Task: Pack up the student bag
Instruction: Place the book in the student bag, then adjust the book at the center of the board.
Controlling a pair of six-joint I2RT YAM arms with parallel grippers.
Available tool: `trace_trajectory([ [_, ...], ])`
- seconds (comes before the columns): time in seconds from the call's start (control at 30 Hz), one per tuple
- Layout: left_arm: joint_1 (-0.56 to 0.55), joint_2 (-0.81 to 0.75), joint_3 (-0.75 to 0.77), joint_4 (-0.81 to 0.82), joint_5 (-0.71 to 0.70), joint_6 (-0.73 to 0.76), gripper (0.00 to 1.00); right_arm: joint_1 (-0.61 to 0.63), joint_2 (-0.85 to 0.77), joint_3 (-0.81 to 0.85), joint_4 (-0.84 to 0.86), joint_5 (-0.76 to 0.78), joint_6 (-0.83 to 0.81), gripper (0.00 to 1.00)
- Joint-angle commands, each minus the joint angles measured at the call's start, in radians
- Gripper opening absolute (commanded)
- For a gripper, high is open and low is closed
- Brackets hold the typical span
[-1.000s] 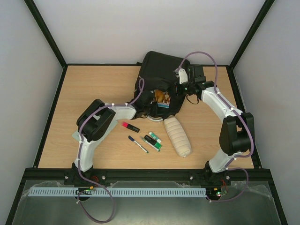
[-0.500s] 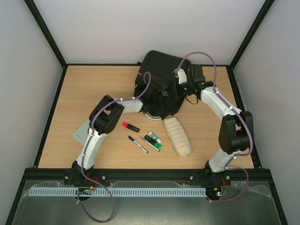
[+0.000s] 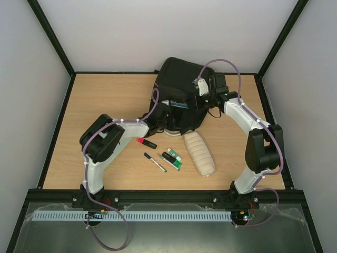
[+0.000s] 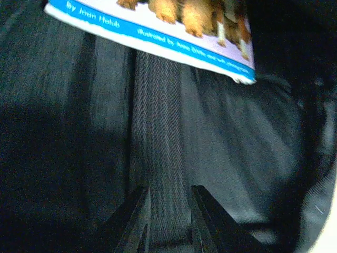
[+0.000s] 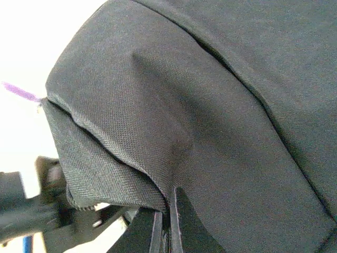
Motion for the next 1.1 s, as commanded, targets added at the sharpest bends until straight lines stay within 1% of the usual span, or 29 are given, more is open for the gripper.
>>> trace_trajectory([
  [0.0, -0.051, -0.176, -0.122, -0.001, -0.001, -0.035, 0.27, -0.001, 0.028, -0.029, -0.017, 0.072, -0.056, 0.01],
  [0.1, -0.062, -0.27, -0.206, -0.046, 0.044, -0.066, 0.34, -0.002, 0.034, -0.04, -0.023, 0.082, -0.075, 0.02],
  [0.13, -0.065, -0.307, -0.242, -0.076, 0.048, -0.067, 0.36, -0.002, 0.03, -0.044, -0.031, 0.076, -0.085, 0.07],
  [0.23, -0.065, -0.435, -0.309, -0.195, 0.007, -0.04, 0.43, -0.001, 0.004, -0.061, -0.044, 0.073, -0.112, 0.31],
  [0.3, -0.062, -0.524, -0.337, -0.304, -0.044, 0.0, 0.5, -0.002, -0.032, -0.076, -0.043, 0.081, -0.119, 0.44],
  [0.37, -0.052, -0.606, -0.348, -0.398, -0.09, 0.026, 0.58, -0.002, -0.09, -0.09, -0.046, 0.081, -0.12, 0.52],
  [0.4, -0.044, -0.639, -0.352, -0.439, -0.121, 0.027, 0.64, -0.002, -0.116, -0.096, -0.047, 0.078, -0.118, 0.55],
  [0.47, -0.011, -0.705, -0.37, -0.521, -0.171, 0.019, 0.75, -0.001, -0.169, -0.101, -0.053, 0.052, -0.11, 0.59],
  [0.5, 0.016, -0.74, -0.382, -0.554, -0.186, 0.013, 0.79, 0.004, -0.191, -0.1, -0.06, 0.033, -0.108, 0.61],
  [0.57, 0.088, -0.821, -0.414, -0.615, -0.202, -0.009, 0.85, 0.031, -0.216, -0.084, -0.1, -0.007, -0.114, 0.63],
  [0.63, 0.166, -0.893, -0.453, -0.664, -0.226, -0.054, 0.93, 0.09, -0.217, -0.038, -0.154, -0.017, -0.128, 0.63],
  [0.7, 0.253, -0.966, -0.499, -0.697, -0.234, -0.088, 0.98, 0.166, -0.198, 0.013, -0.207, -0.027, -0.136, 0.63],
  [0.8, 0.4, -1.059, -0.566, -0.731, -0.225, -0.111, 0.99, 0.275, -0.143, 0.081, -0.243, -0.054, -0.101, 0.63],
  [0.87, 0.49, -1.107, -0.601, -0.743, -0.197, -0.098, 0.99, 0.36, -0.097, 0.114, -0.253, -0.06, -0.081, 0.62],
  [0.97, 0.601, -1.147, -0.634, -0.736, -0.135, -0.107, 1.0, 0.488, -0.013, 0.151, -0.263, -0.077, -0.052, 0.58],
  [1.0, 0.639, -1.147, -0.635, -0.736, -0.087, -0.122, 0.99, 0.514, 0.019, 0.146, -0.25, -0.124, -0.022, 0.56],
  [1.07, 0.732, -1.139, -0.641, -0.717, 0.055, -0.143, 1.0, 0.57, 0.074, 0.121, -0.212, -0.208, 0.026, 0.53],
])
